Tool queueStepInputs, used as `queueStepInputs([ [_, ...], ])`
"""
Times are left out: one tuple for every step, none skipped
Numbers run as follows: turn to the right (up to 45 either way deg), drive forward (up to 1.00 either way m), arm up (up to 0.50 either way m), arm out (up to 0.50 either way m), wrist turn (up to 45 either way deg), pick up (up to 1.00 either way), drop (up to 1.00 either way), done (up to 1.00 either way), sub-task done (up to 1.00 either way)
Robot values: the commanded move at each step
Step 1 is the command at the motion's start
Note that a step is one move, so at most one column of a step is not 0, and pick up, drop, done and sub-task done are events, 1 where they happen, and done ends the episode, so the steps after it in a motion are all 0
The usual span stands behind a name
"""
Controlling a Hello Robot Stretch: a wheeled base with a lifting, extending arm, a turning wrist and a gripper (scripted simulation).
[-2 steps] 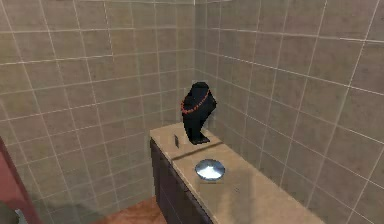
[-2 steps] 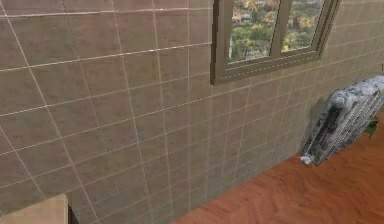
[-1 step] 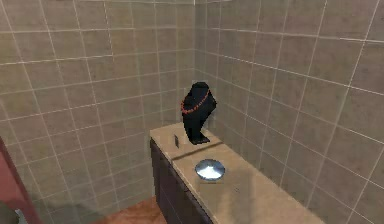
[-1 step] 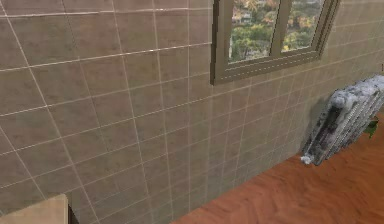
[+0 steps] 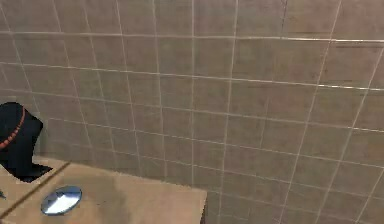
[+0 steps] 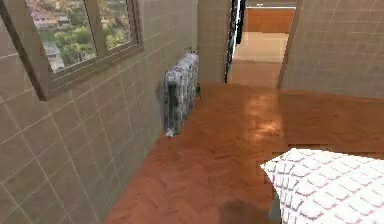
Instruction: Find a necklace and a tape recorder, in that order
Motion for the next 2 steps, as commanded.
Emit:
queueStepInputs([
  [45.0, 0.0, 0.0, 0.0, 0.0, 0.0, 0.0, 0.0, 0.0],
  [45.0, 0.0, 0.0, 0.0, 0.0, 0.0, 0.0, 0.0, 0.0],
])
